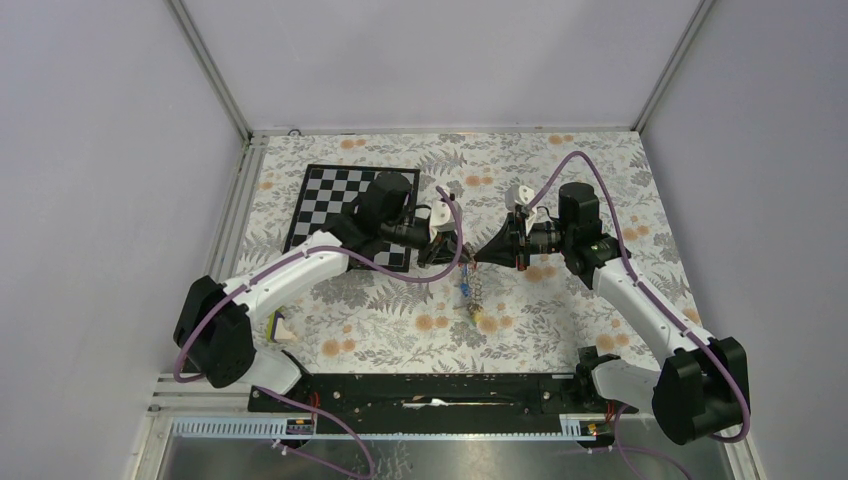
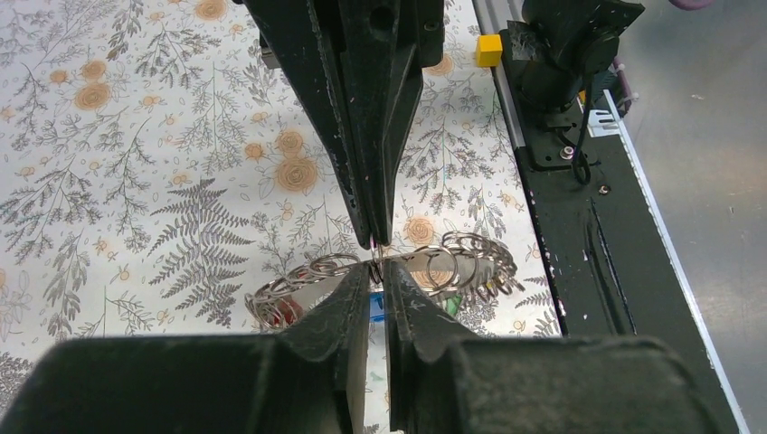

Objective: Put the keys on the keyring

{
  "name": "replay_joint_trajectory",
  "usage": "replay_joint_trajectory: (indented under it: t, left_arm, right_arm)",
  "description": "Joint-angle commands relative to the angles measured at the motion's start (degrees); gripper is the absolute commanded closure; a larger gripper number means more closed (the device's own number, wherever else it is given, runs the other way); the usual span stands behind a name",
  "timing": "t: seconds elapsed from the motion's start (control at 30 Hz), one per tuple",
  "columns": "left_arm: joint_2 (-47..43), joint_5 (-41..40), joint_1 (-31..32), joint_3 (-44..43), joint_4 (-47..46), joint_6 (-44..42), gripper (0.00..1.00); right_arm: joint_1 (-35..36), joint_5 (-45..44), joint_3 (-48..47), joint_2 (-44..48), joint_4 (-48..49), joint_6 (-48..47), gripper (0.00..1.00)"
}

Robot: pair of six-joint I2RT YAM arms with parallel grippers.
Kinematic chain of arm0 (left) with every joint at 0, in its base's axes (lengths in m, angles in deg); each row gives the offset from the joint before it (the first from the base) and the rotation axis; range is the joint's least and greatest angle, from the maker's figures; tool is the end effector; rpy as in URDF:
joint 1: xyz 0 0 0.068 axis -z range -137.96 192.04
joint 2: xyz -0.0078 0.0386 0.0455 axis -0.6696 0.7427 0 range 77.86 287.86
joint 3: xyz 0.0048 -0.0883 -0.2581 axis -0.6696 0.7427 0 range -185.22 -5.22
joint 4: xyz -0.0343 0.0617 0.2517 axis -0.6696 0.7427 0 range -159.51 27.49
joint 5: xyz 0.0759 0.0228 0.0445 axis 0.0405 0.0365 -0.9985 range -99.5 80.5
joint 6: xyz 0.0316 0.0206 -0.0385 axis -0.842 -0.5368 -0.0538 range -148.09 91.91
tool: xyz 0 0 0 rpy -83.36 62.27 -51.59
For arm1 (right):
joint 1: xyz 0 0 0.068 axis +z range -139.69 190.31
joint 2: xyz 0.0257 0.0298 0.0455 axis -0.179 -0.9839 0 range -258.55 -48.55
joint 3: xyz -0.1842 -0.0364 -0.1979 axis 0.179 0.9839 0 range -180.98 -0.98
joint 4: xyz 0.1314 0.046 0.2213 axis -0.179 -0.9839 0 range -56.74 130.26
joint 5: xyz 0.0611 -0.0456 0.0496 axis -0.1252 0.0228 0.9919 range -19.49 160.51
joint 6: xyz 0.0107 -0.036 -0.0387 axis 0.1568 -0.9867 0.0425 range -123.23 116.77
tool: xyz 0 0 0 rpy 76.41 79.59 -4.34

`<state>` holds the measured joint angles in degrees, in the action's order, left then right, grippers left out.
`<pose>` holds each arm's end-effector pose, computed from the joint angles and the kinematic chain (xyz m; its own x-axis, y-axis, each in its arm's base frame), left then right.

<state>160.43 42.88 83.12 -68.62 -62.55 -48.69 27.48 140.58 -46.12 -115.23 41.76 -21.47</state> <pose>0.2249 -0.2335 0.3094 0.0190 0.2683 -0.9631 0.9940 -0.1085 -0.0107 0.2254 0.1046 0.2922 -0.0153 -0.1165 -0.9931 -0.9995 0.0300 0.0119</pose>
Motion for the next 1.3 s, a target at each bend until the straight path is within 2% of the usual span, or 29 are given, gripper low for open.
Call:
replay_joint_trajectory:
  t: [0.0, 0.43, 0.5, 0.57, 0.63, 0.73, 0.9, 1.0, 1.1, 1.27]
  left_arm:
    - [0.17, 2.99, -0.16, -1.52, -3.78, 1.09, 0.9]
    - [1.1, 3.42, -0.12, -1.32, -4.23, 1.61, 0.88]
    - [1.32, 3.54, -0.13, -1.38, -4.23, 1.62, 0.91]
    - [1.54, 3.76, -0.13, -1.52, -4.24, 1.66, 1.0]
    - [1.47, 3.44, -0.16, -1.87, -3.81, 1.62, 1.0]
    - [1.12, 0.25, -0.1, -3.26, -0.65, 0.88, 1.0]
    - [1.13, -8.61, 0.48, -9.4, 12.03, -4.66, 1.0]
    - [1.77, -13.15, 1.67, -13.16, 20.71, -8.29, 1.0]
    - [3.24, -16.5, 3.09, -17.3, 27.98, -10.38, 1.0]
    - [5.24, -19.23, 5.11, -21.26, 32.4, -8.85, 1.0]
  right_arm:
    - [-0.29, 0.57, -1.48, 2.17, 1.01, -0.66, 1.0]
    - [-0.29, 0.01, -0.59, 2.24, 2.96, 1.01, 1.0]
    - [-0.29, -0.09, -0.64, 2.1, 2.94, 0.97, 1.0]
    - [-0.34, -0.46, -0.62, 2.16, 2.9, 0.93, 1.0]
    - [-0.29, -1.25, -0.48, 2.14, 2.9, 0.72, 0.99]
    - [-0.29, -3.49, -0.11, 2.52, 2.7, 0.19, 0.85]
    - [-0.27, -7.59, -1.25, 3.16, -0.25, -2.5, 0.56]
    - [-0.3, -7.91, -2.45, 3.07, -0.79, -2.54, 0.49]
    - [-0.14, -6.73, -3.42, 2.49, -0.79, -2.24, 0.46]
    - [1.0, -4.54, -3.37, 1.65, -0.71, -2.68, 0.44]
